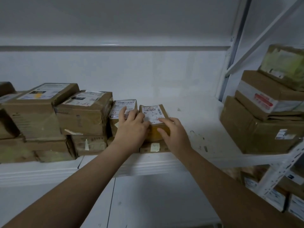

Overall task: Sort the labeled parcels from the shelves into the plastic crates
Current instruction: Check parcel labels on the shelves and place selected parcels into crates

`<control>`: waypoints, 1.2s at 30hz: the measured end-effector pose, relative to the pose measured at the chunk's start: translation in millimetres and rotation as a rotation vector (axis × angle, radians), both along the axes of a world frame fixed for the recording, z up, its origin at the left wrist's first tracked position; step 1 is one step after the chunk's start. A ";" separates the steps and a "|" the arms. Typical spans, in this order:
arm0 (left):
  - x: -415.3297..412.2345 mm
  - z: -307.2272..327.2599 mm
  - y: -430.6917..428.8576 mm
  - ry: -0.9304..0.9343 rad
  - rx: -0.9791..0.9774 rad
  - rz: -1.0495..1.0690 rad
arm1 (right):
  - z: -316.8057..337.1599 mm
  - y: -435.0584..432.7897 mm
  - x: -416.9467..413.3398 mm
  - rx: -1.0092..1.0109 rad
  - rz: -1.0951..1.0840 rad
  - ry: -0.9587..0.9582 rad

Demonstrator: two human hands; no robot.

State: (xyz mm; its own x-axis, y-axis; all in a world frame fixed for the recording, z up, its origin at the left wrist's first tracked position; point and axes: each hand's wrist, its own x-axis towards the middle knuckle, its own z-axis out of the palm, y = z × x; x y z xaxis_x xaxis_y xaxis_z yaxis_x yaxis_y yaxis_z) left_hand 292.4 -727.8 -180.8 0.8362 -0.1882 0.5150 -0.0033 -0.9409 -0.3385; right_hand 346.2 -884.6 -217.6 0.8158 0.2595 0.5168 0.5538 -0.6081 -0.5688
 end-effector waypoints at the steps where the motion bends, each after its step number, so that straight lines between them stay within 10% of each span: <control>1: 0.3 0.6 0.2 -0.004 -0.006 -0.018 | 1.4 -0.5 -1.1 -0.018 -0.007 -0.002; 17: 45.1 59.5 -119.9 -0.141 -0.402 -0.592 | 104.7 -155.0 -32.5 -0.043 -0.355 -0.456; 27: 67.6 104.9 -279.1 0.080 -0.616 -0.746 | 158.0 -302.0 -34.1 0.093 -0.714 -0.275; 36: 91.2 139.9 -338.5 0.389 -1.005 -0.760 | 166.7 -346.7 -6.0 0.482 -0.374 0.049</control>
